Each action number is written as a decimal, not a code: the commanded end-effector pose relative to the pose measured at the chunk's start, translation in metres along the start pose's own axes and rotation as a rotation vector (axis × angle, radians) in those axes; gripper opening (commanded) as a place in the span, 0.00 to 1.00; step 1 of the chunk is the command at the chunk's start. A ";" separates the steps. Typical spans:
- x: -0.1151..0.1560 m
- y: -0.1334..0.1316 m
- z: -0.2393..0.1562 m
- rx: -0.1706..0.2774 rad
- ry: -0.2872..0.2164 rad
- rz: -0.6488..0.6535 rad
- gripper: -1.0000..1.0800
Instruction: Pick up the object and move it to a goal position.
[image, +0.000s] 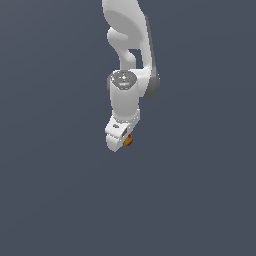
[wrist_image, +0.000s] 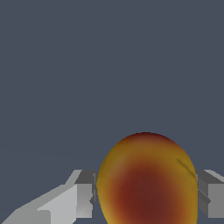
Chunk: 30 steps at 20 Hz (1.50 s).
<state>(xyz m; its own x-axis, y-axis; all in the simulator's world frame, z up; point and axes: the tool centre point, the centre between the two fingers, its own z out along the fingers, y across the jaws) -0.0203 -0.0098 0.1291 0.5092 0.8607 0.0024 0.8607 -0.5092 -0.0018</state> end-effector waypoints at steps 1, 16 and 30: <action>-0.005 0.020 -0.019 0.000 0.001 -0.001 0.00; -0.027 0.113 -0.100 -0.001 -0.001 0.000 0.00; -0.036 0.164 -0.141 -0.001 -0.002 0.001 0.00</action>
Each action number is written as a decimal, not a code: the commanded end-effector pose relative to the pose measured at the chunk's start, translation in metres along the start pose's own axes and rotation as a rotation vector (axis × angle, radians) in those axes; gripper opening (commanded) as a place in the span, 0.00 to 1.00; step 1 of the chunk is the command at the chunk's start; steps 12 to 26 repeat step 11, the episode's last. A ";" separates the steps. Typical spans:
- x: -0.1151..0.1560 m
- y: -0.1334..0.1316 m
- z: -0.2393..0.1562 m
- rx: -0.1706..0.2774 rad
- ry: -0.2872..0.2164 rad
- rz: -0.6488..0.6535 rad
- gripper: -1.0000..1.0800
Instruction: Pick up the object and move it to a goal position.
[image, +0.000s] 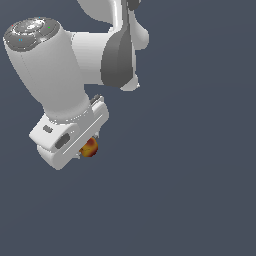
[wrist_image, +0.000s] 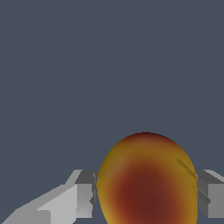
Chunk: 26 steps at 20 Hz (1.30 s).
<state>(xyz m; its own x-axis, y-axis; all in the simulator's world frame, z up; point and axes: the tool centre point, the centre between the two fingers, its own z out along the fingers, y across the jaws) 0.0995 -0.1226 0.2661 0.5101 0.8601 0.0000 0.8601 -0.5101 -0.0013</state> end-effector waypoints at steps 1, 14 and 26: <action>-0.001 0.006 -0.005 -0.001 0.000 0.000 0.00; -0.001 0.013 -0.011 -0.001 0.000 0.000 0.00; -0.001 0.013 -0.011 -0.001 0.000 0.000 0.00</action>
